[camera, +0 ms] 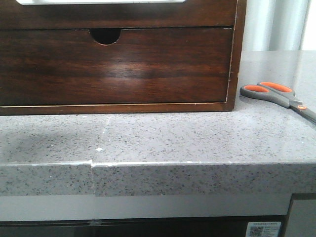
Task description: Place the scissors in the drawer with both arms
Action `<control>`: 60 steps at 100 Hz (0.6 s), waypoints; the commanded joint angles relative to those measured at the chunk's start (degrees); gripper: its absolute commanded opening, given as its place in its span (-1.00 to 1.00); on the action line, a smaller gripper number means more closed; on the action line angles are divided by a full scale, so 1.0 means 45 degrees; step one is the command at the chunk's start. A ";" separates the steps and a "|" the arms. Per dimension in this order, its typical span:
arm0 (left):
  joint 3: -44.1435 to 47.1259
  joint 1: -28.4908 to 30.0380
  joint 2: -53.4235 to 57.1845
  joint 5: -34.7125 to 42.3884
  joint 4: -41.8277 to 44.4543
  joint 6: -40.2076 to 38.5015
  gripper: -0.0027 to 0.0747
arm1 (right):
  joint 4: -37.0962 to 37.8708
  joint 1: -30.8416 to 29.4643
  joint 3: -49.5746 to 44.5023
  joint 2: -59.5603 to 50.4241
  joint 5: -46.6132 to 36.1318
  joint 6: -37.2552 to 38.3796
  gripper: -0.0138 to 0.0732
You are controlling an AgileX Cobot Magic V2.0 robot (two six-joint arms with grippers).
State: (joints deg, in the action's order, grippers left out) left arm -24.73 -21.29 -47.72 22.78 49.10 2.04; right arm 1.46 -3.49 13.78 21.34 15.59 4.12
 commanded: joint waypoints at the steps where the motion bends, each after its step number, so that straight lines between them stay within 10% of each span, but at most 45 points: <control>1: -0.0829 -0.0143 -0.0473 0.0763 -0.0036 0.0358 -0.07 | 0.0025 -0.0036 0.0442 0.0191 -0.0887 -0.0097 -0.78; 60: -0.2405 -0.0143 -0.2995 0.0766 0.1815 0.1476 -0.07 | 0.0025 -0.0036 0.0442 0.0191 -0.0803 -0.0097 -0.78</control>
State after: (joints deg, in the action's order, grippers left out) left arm -33.27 -21.42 -61.10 23.09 57.43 9.02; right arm 1.46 -3.49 13.78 21.34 16.04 4.12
